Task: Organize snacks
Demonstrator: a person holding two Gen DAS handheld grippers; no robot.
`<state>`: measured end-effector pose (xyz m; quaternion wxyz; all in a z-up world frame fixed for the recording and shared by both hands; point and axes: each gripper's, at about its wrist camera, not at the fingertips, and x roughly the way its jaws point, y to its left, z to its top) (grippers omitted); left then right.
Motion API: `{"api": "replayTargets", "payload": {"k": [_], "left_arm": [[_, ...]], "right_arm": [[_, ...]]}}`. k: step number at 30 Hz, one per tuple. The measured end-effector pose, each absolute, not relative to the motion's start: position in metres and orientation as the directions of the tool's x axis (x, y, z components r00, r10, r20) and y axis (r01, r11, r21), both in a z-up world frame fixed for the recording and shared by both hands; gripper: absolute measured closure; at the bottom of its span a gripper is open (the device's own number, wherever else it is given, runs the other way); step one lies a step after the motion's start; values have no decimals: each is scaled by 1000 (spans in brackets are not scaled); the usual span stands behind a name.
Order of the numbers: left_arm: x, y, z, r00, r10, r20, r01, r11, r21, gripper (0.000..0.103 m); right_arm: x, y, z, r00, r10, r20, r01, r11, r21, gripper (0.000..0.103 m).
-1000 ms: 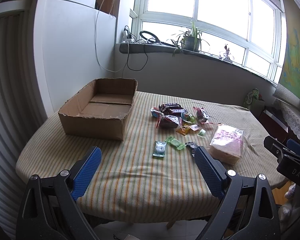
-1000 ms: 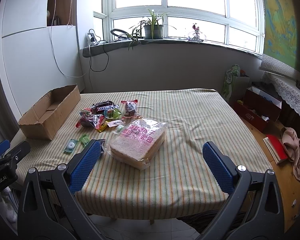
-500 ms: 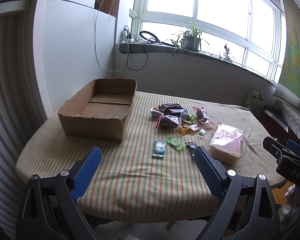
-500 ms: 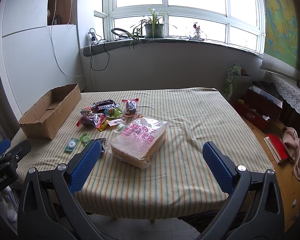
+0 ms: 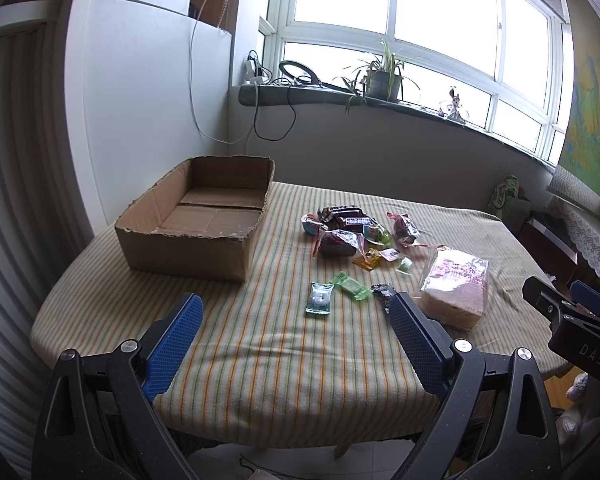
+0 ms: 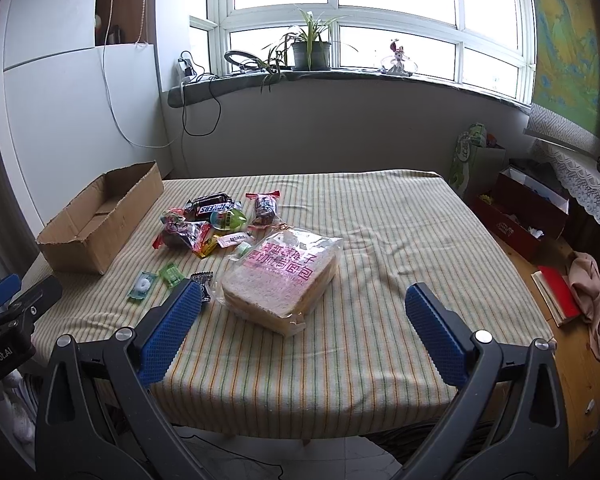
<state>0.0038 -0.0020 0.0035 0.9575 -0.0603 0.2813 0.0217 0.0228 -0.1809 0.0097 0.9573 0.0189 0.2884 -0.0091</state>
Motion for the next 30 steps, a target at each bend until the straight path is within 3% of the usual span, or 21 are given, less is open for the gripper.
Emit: {"api": "replayTargets", "payload": {"k": [14, 21, 28, 30], "left_arm": [[32, -13, -11, 814, -28, -580, -39, 994, -103, 8], [54, -24, -25, 775, -156, -612, 43, 980, -196, 10], [75, -41, -37, 704, -291, -648, 134, 950, -282, 30], [80, -45, -39, 688, -317, -652, 152, 942, -298, 35]], "right_arm": [[59, -197, -16, 773, 84, -629, -22, 994, 106, 0], [80, -215, -31, 732, 164, -661, -53, 981, 185, 0], [98, -227, -43, 685, 277, -674, -98, 952, 291, 0], [104, -231, -46, 670, 307, -676, -108, 941, 320, 7]]}}
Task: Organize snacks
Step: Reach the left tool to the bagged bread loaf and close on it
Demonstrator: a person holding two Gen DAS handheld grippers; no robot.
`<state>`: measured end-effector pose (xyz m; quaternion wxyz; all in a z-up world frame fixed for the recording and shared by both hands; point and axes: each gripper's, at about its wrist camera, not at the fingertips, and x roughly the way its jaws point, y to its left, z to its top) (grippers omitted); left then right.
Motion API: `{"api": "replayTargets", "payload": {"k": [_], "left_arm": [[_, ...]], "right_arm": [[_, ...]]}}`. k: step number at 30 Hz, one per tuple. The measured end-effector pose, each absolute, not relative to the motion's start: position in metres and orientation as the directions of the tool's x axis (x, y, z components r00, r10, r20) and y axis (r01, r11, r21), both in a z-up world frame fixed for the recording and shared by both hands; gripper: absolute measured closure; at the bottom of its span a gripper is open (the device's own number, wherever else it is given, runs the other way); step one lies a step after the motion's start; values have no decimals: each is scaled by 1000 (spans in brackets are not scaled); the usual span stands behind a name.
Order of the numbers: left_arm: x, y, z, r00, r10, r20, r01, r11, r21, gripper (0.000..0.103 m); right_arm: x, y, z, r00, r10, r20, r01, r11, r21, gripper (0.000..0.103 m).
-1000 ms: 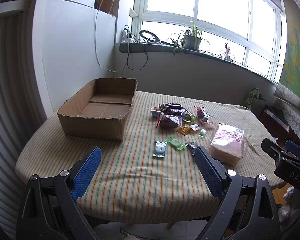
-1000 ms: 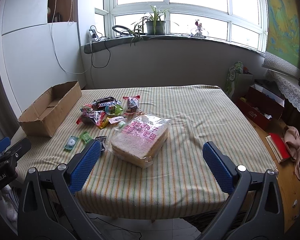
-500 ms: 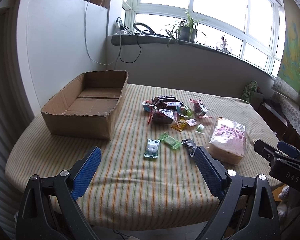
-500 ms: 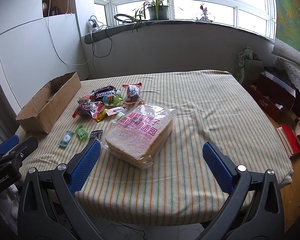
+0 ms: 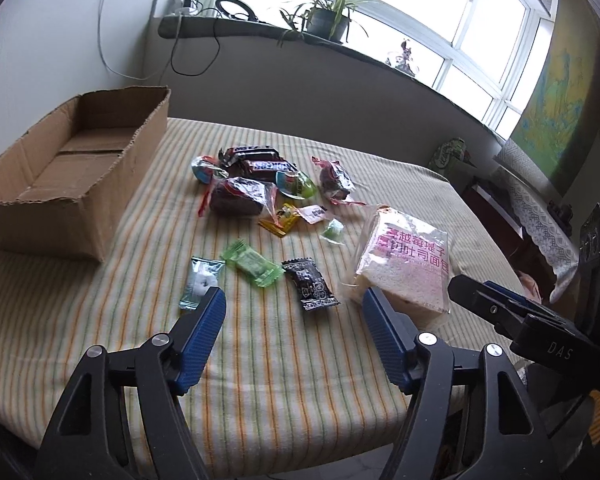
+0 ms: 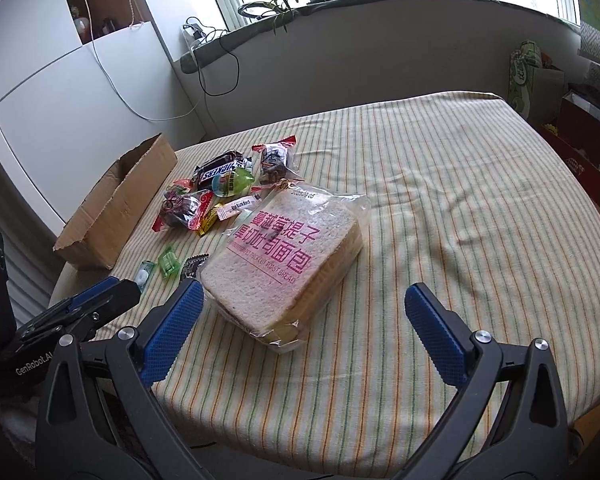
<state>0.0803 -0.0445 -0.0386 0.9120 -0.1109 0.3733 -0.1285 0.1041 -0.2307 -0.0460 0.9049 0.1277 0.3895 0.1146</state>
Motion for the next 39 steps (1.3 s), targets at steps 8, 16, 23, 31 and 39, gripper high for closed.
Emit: {"api": "replayTargets", "payload": {"k": [8, 16, 23, 31, 39], "left_arm": [[113, -61, -46, 577, -470, -668, 241, 879, -411, 51], [142, -81, -49, 498, -527, -689, 313, 850, -423, 65], [159, -86, -57, 433, -567, -701, 325, 823, -465, 65], [161, -87, -61, 366, -634, -681, 331, 773, -542, 64], [152, -95, -55, 391, -616, -684, 333, 787, -519, 67]], "right_arm": [[127, -240, -65, 576, 465, -672, -125, 863, 489, 30], [143, -250, -81, 523, 556, -646, -105, 794, 599, 40], [148, -252, -83, 505, 581, -639, -112, 777, 619, 43], [150, -256, -84, 497, 585, -641, -108, 774, 624, 49], [149, -244, -72, 493, 570, -657, -129, 795, 593, 54]]}}
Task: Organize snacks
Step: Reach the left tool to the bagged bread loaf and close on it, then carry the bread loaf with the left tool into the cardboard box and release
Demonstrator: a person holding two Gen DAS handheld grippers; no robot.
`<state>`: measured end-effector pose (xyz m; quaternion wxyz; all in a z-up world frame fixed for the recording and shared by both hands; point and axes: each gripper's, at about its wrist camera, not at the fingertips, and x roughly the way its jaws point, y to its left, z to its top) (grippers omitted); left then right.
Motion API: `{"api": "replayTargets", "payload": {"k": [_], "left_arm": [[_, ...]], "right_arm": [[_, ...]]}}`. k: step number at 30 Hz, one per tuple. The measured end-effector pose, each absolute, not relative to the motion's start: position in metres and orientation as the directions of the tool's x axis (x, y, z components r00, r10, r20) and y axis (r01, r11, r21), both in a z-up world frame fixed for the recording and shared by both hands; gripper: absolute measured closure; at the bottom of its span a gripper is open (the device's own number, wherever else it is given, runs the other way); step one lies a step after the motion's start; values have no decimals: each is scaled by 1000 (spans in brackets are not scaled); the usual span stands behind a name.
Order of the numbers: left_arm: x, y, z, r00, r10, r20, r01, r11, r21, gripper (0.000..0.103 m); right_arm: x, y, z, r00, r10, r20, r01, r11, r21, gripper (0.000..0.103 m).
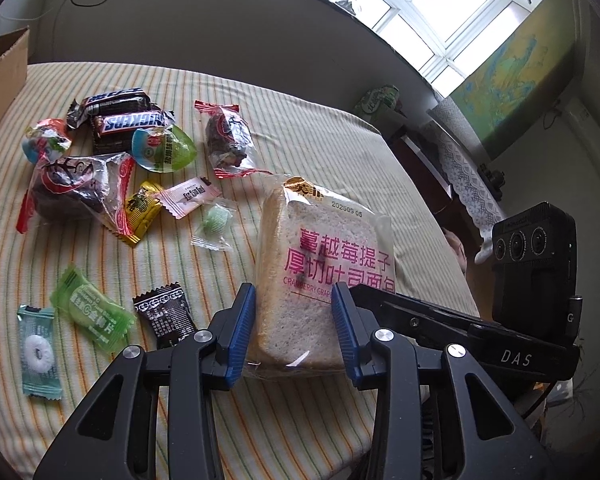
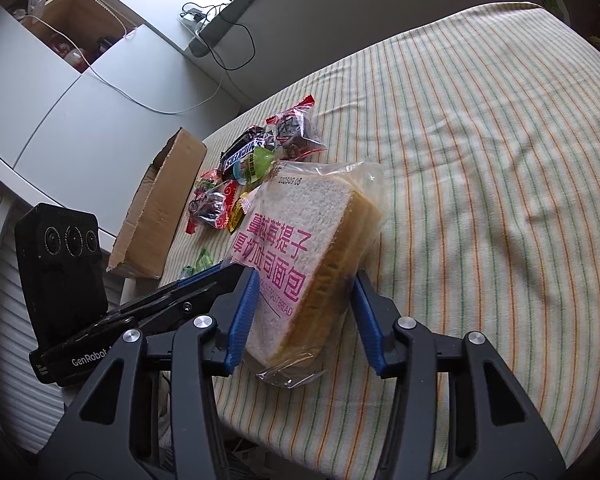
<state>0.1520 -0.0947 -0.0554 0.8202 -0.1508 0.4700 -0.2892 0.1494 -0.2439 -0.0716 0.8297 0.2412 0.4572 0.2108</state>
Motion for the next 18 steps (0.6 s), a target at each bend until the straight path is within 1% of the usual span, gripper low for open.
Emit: {"api": "replayTargets", "payload": {"k": [10, 18], "left_arm": [[138, -62, -29, 476, -592, -650, 317, 805, -501, 67], [130, -6, 0, 585, -549, -597, 272, 826, -493, 67]], "right_arm": [[152, -203, -38, 496, 589, -639, -214, 795, 567, 55], [169, -138, -4, 470, 633, -615, -339, 773, 537, 55]]}}
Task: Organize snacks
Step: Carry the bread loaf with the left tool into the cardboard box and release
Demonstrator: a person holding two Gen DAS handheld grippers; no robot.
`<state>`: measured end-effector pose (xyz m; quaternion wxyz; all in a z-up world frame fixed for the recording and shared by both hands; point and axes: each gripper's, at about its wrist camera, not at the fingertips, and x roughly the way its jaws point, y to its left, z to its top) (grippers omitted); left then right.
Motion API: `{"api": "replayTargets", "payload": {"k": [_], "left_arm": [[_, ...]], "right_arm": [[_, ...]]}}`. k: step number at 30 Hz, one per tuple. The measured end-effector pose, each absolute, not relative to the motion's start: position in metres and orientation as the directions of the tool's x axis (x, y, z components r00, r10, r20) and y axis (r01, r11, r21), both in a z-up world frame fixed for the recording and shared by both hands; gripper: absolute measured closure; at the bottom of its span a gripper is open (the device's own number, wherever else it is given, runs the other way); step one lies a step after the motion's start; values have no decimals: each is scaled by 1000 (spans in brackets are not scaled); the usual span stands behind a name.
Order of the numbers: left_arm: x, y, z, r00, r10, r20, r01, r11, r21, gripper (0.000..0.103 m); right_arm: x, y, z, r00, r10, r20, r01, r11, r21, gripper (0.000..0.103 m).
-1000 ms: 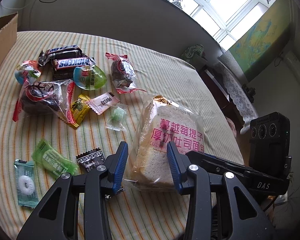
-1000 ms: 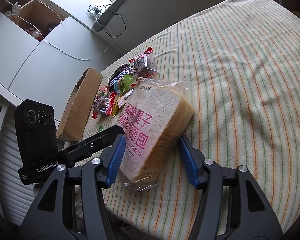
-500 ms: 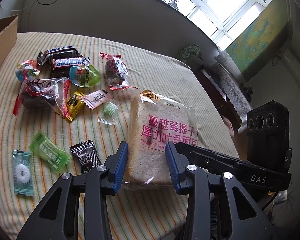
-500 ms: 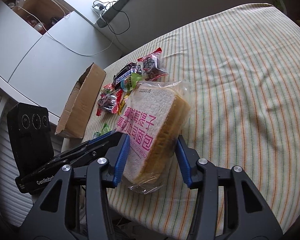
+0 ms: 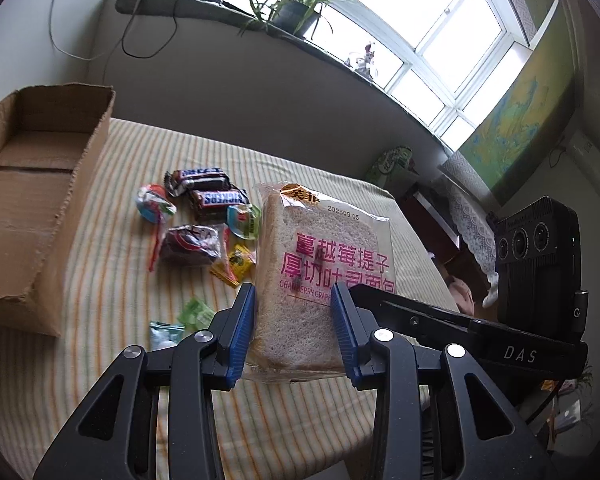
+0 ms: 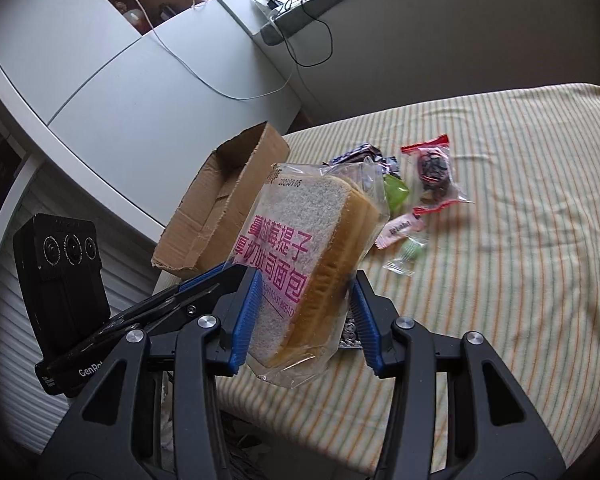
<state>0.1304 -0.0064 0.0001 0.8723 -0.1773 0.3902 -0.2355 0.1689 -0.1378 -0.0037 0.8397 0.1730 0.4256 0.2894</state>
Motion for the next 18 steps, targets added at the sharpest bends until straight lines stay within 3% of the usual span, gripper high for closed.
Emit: {"api": "replayTargets", "payload": {"k": [18], "left_arm": [[132, 130, 21, 762, -341, -550, 53, 880, -473, 67]], "right_arm": [[215, 15, 13, 337, 724, -602, -529, 675, 514, 55]]}}
